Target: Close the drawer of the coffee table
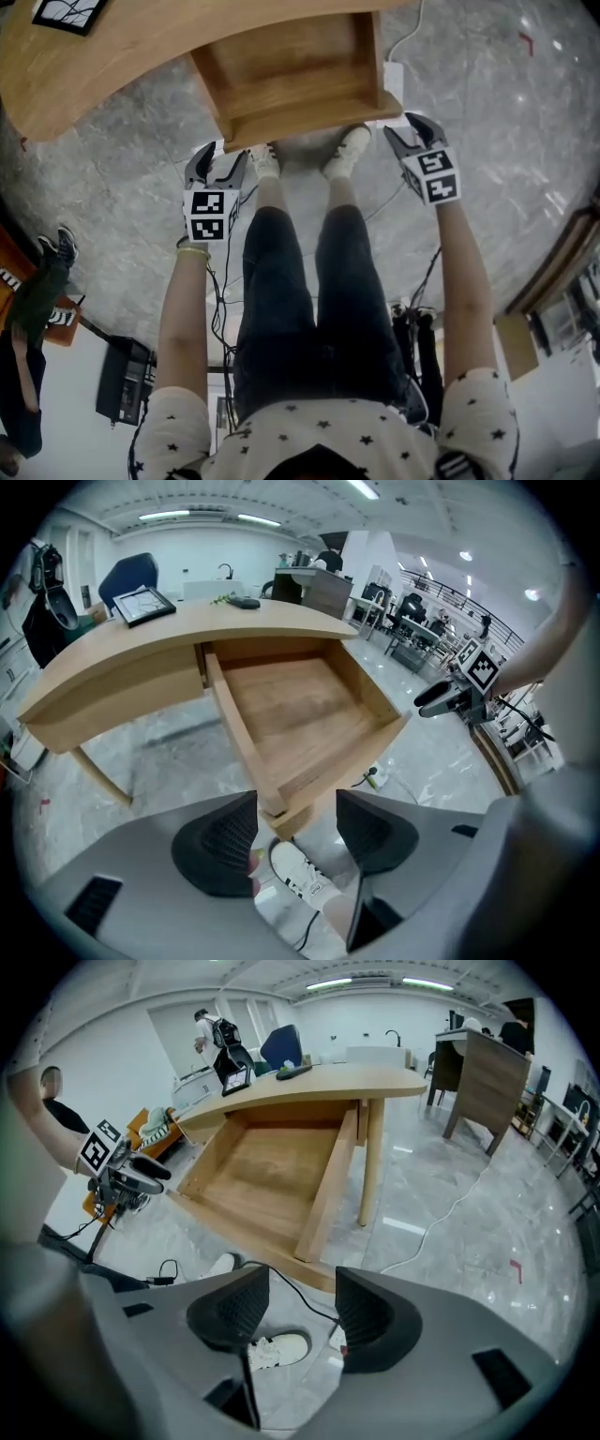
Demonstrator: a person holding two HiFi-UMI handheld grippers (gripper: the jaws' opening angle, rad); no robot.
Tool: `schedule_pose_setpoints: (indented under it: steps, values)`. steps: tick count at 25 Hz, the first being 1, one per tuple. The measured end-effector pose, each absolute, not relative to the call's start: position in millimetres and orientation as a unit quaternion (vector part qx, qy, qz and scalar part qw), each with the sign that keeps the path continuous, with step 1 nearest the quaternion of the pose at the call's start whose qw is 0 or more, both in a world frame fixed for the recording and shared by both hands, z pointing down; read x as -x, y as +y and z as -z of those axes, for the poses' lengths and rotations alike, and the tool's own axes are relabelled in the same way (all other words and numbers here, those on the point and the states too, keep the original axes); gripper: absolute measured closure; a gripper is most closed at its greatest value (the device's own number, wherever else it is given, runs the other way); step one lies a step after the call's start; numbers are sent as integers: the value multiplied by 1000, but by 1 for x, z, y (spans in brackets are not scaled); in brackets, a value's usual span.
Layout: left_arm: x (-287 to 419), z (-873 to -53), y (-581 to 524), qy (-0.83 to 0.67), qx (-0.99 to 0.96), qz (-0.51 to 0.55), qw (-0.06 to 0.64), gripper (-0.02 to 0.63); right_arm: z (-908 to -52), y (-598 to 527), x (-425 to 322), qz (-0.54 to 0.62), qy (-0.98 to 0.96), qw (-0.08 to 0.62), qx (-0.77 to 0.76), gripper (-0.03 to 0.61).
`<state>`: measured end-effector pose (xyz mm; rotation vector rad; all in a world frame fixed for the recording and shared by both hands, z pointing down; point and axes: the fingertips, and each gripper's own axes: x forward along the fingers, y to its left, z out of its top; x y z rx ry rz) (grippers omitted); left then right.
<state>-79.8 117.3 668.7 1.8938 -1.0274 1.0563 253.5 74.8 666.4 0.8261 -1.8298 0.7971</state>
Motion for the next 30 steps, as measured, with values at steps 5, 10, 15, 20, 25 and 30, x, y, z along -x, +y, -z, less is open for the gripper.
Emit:
schedule_pose_setpoints:
  steps: [5,10,15,20,25,30]
  values:
    - [83,-687,125,-381,-727,-439,365,330,-678,73,-254,-314,-744,499,-315,356]
    - [88,-706,134,-361,-718,-476,356,322,-692,76,-256,-285,-743,536,-283,354]
    - [91,-723,135,-354,-709,-496,355,322,-706,75,-261,-262,-735,565,-267,354]
    - [88,-736,131,-356,-705,-505,348,322,-721,75,-263,-252,-730,580,-257,354]
    - [88,-746,126,-380,-691,-505,350,324,-737,73,-264,-244,-724,591,-261,354]
    - [82,-755,124,-379,-692,-500,356,324,-751,71,-266,-243,-716,595,-274,354]
